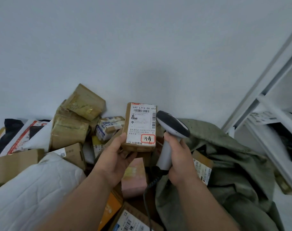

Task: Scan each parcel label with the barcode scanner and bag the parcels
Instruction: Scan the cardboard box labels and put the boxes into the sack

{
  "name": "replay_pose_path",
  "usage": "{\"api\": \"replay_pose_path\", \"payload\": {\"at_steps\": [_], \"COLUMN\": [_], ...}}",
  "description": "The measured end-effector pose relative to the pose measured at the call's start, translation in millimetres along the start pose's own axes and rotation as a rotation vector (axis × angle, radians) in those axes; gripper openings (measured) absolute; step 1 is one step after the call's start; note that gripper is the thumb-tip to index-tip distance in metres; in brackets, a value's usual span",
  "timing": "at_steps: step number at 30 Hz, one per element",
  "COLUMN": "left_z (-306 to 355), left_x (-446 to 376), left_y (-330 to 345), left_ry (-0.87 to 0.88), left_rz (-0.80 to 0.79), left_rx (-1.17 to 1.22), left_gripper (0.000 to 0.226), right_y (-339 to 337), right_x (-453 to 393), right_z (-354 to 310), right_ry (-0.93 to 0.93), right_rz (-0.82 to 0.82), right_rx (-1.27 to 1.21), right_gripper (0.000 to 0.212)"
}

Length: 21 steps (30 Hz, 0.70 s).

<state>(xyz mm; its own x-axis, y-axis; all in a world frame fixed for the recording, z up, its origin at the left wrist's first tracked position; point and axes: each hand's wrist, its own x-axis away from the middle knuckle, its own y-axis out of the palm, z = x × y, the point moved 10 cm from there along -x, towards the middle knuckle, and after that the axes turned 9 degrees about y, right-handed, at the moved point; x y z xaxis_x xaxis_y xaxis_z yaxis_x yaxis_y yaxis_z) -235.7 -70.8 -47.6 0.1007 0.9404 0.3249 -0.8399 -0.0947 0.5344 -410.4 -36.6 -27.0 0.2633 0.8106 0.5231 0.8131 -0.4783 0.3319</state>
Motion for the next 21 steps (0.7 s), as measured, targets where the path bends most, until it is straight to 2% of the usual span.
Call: {"api": "replay_pose_path", "payload": {"at_steps": [3,7,10,21], "left_z": [5.1,15.0,21.1,20.2], "left_x": [6.8,12.6,23.8,37.2], "left_y": [0.4,-5.1,-14.4,-13.7], "left_ry": [0.038,0.085,0.121,0.146], "left_rz": [-0.025,-0.022,0.008,0.003], "left_rx": [-0.038,-0.052,-0.101,-0.119], "left_gripper": [0.046,0.056,0.059,0.03], "right_y": [-5.0,-12.4,-8.8,3.9], "right_x": [9.0,19.8,32.4,52.6], "right_z": [0.2,-3.2,-2.4,-10.5], "right_ry": [-0.013,-0.056,-0.072,-0.072], "right_rz": [0.029,0.068,0.057,-0.069], "right_rx": [0.053,0.116,0.16,0.228], "right_gripper": [0.037,0.015,0.015,0.012]}}
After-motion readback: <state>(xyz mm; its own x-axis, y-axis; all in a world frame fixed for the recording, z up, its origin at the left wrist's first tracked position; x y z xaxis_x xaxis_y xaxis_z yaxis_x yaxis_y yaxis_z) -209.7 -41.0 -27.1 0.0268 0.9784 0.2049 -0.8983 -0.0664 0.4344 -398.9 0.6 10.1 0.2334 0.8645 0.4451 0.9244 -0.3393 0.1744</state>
